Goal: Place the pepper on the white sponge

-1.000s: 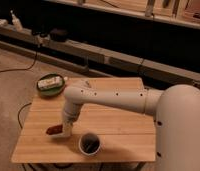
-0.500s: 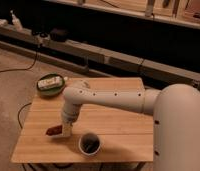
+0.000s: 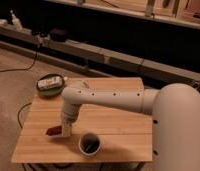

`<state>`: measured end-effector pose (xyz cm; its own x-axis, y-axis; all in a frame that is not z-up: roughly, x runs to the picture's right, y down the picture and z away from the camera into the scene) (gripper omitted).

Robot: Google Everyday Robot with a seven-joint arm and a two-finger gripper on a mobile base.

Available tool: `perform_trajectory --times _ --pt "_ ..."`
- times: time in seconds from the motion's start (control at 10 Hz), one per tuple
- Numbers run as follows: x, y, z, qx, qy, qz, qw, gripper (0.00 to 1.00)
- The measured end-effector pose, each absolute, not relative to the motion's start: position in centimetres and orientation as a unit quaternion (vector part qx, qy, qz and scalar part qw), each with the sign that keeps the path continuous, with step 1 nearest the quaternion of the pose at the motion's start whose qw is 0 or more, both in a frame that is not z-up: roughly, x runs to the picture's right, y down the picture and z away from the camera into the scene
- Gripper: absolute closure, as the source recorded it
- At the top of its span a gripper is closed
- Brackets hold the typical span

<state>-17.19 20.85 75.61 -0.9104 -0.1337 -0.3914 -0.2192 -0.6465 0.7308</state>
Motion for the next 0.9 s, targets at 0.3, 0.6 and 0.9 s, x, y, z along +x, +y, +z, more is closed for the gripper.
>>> perform_trajectory --times 0.3,0.6,0.9 --pt "-17.29 20.56 75.31 -0.211 0.414 0.885 0.025 0.33" --pt "-17.37 20.41 75.05 -0.211 0.412 0.886 0.027 0.33" --pt "-17.25 20.13 74.83 -0.209 0.407 0.889 0.027 0.33"
